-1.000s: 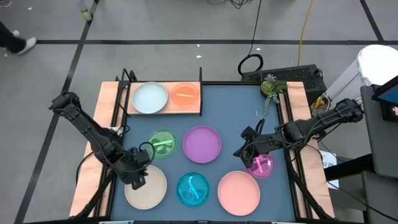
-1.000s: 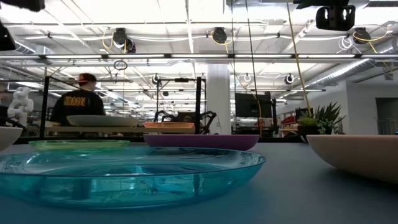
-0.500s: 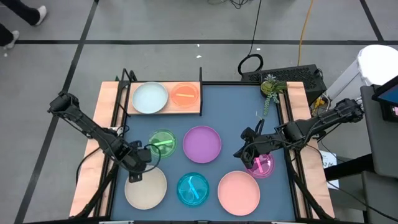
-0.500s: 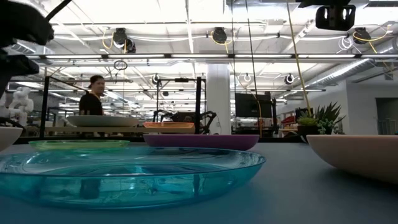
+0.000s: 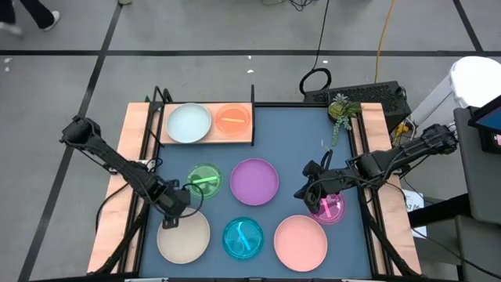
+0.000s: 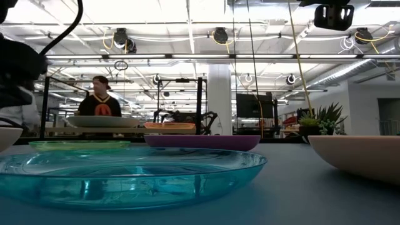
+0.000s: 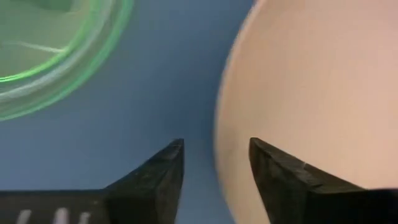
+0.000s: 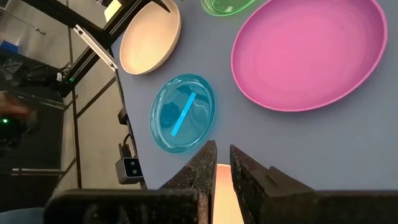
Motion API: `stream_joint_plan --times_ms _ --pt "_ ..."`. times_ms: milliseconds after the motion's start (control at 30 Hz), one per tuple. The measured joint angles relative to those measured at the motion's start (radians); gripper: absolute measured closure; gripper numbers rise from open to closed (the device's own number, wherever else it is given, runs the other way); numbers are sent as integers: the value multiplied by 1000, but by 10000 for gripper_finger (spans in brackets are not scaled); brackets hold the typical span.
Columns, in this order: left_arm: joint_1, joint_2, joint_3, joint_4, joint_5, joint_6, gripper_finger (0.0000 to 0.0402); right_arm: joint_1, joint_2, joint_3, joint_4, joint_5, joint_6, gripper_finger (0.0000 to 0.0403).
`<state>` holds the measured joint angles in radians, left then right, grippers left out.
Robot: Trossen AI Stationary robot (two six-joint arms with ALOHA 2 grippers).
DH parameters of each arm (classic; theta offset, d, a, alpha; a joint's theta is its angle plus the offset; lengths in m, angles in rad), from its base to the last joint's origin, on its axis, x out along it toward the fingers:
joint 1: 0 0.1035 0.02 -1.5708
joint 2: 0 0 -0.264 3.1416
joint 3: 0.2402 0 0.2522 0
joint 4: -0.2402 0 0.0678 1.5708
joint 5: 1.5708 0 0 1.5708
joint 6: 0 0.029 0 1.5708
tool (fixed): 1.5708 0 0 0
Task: Place and stack plates onto a shelf
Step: Stack the white plate on top of the gray plate on the shelf
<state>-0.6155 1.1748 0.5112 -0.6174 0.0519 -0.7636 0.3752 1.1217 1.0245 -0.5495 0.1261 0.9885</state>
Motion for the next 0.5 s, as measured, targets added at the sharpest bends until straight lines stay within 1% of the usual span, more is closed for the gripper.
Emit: stream_joint_plan --times_ms 200,333,400,500 --pt "-8 0 -57 102 19 -76 318 0 0 0 0 0 -29 371" --pt "-7 -3 -64 124 27 -106 377 0 0 0 0 0 -29 371" --pt "-4 -7 -64 147 38 -117 389 0 0 0 0 0 -29 371" --pt "1 -19 -56 155 45 -158 391 -5 -1 0 0 0 -32 371"
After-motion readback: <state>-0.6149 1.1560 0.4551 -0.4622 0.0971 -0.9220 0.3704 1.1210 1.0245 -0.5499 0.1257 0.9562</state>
